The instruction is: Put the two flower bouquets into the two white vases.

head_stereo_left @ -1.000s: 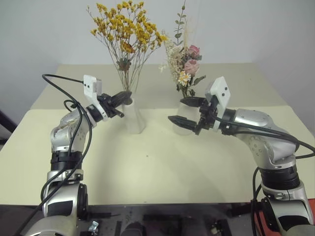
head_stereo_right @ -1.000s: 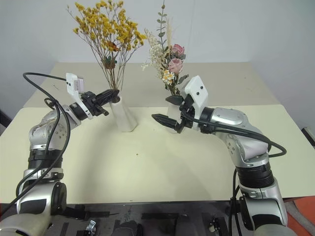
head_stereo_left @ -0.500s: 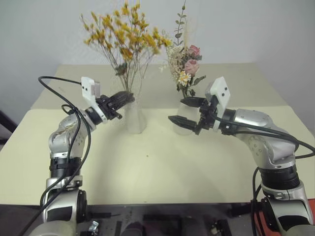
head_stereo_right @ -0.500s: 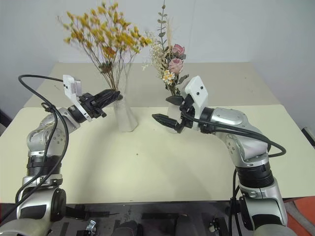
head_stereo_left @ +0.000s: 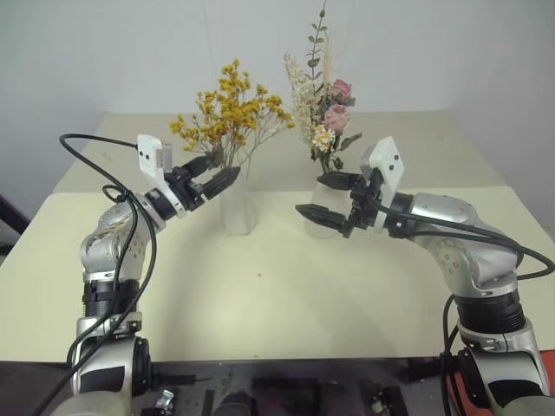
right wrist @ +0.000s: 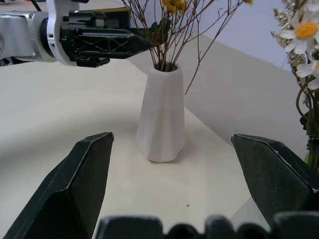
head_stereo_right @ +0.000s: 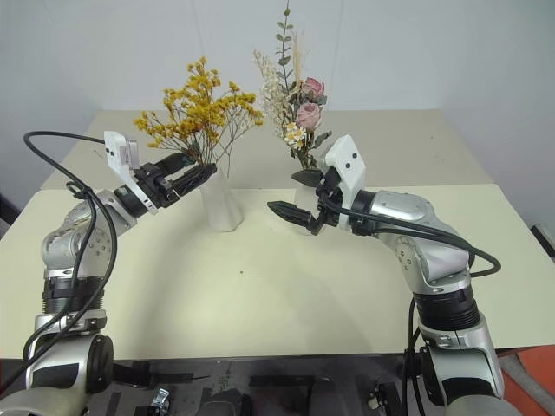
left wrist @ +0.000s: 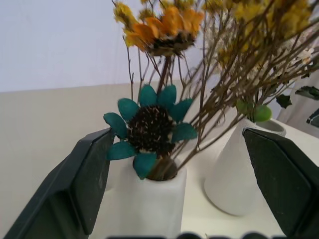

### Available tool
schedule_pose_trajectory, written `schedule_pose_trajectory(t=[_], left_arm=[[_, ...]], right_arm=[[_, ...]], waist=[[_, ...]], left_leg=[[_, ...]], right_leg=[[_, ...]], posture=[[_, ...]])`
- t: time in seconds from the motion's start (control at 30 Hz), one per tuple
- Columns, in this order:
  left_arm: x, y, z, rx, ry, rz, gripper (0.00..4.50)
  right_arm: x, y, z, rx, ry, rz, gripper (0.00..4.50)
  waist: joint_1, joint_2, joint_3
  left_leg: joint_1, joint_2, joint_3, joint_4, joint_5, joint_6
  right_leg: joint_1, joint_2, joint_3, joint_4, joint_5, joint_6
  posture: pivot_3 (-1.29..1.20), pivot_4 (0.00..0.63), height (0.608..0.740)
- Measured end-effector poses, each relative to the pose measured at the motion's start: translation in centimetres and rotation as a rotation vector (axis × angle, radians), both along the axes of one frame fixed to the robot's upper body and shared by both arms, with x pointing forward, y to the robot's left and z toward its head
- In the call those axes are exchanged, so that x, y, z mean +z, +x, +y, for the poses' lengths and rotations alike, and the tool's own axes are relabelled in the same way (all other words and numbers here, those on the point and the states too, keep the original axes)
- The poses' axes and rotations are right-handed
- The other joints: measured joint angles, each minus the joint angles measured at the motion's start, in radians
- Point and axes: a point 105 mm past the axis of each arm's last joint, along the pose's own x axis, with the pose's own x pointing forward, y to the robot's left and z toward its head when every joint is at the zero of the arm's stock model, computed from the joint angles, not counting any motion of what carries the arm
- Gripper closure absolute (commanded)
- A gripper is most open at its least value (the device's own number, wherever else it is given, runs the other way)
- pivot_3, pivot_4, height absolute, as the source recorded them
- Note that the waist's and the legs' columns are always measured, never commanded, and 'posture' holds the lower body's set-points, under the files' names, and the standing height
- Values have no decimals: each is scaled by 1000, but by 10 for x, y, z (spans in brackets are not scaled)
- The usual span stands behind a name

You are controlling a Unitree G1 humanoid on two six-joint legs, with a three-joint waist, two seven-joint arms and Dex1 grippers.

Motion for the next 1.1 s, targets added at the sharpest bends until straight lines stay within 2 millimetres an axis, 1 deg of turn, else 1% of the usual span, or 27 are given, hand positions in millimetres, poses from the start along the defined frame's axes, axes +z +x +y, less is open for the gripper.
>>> schedule_pose_trajectory(t=[0.1, 0.37, 0.47, 0.53, 0.57, 0.7, 0.83, 0.9, 1.03, 1.1], left_arm=[[3, -11, 8, 4, 4, -4, 37], [27, -46, 27, 5, 53, -68, 37], [33, -61, 38, 21, 92, -79, 37], [33, -73, 44, 25, 129, -81, 37], [32, -78, 47, 27, 151, -79, 37], [25, -104, 63, 32, 232, -67, 37], [6, -130, 67, -34, 327, 3, 37], [-1, -137, 67, -60, 359, 21, 37], [-10, -145, 73, -61, 434, 23, 37], [-14, -149, 75, -71, 471, 24, 37]], right_arm=[[0, 0, 0, 0, 0, -1, 0], [-2, -1, -2, 3, -10, 4, 0], [-5, -1, -8, -5, -21, 14, 0], [-7, -2, -14, -20, -23, 18, 0], [-8, -2, -17, -27, -27, 22, 0], [-16, -3, -32, -59, -42, 47, 0], [-24, -4, -49, -98, -51, 75, 0], [-29, -7, -56, -101, -54, 82, 0], [-44, -11, -73, -113, -72, 111, 0], [-46, -11, -83, -130, -81, 113, 0]], waist=[[-2, 0, 0], [0, 0, 0], [-1, 0, 0], [0, 0, 0], [-1, 0, 0], [1, 0, 0], [3, 1, 0], [8, 1, 0], [18, 1, 0], [20, 1, 0]], left_leg=[[0, 0, 0, 0, 0, 0], [0, 0, 0, 0, 0, 0], [0, 1, 0, -1, 0, 0], [0, 1, 0, -1, 0, 0], [0, 1, 0, -2, 0, 0], [1, 1, 1, -2, 0, 0], [1, 1, 2, -3, 0, 1], [2, 1, 2, -3, -1, 1], [2, 1, 4, -3, -1, 1], [2, 2, 5, -3, -1, 1]], right_leg=[[0, 0, 0, 0, 0, 0], [0, 0, 0, 0, 0, 0], [0, 0, 0, -1, 0, 0], [0, 0, 0, -2, 0, 0], [0, 0, 0, -6, 0, 0], [0, 0, 0, -8, 0, 0], [1, 0, 1, -8, 0, 0], [2, 0, 0, -9, 0, 0], [2, 0, 0, -9, 0, 0], [2, 0, 1, -9, 0, 0]], posture=[[0, 150, 740], [0, 150, 740], [0, 150, 740], [0, 150, 740], [0, 150, 740], [0, 150, 740], [0, 150, 740], [0, 150, 740], [0, 150, 740], [0, 150, 740]])
